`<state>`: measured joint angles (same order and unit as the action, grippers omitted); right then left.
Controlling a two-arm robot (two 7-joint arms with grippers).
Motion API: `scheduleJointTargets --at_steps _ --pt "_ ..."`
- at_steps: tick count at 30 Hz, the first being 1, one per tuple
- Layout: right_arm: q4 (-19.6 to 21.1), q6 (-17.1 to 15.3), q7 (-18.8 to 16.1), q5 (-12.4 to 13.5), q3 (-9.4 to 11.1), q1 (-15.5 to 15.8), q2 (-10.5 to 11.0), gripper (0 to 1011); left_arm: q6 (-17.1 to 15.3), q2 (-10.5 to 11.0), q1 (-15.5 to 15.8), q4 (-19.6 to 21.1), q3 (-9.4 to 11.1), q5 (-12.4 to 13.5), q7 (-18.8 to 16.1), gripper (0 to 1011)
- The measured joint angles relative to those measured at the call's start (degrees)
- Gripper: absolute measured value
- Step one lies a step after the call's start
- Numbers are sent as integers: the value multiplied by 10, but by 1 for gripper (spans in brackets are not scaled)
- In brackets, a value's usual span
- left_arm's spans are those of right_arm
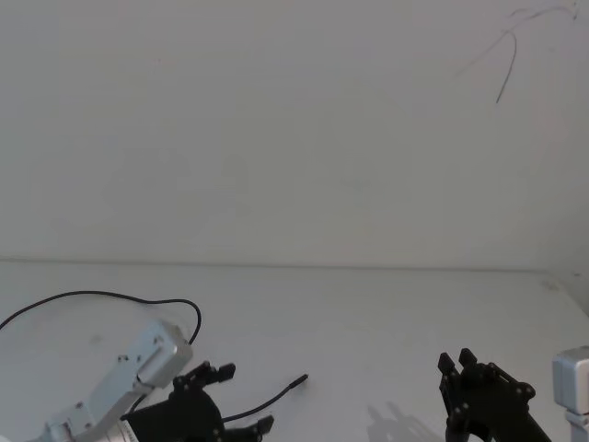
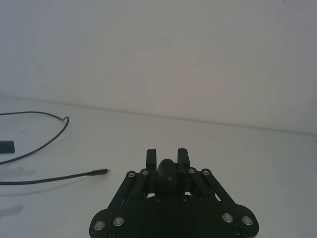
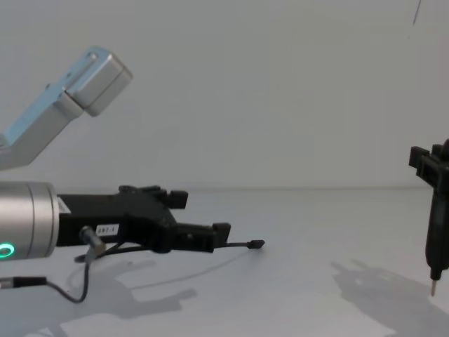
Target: Pick up the data cable with the one hand.
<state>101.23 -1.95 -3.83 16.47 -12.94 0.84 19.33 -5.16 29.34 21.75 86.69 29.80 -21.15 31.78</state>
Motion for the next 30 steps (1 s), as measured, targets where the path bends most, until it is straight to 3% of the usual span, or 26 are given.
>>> scheduleJointTargets --at_steps 5,14,30 --pt "0 0 0 0 0 0 0 250 -12 7 2 -4 6 -5 13 1001" --pt "0 0 0 0 0 0 0 250 -21 9 -4 -3 7 -8 6 1001" --pt "0 0 0 0 0 0 0 250 -23 -13 -9 5 5 11 -35 1001"
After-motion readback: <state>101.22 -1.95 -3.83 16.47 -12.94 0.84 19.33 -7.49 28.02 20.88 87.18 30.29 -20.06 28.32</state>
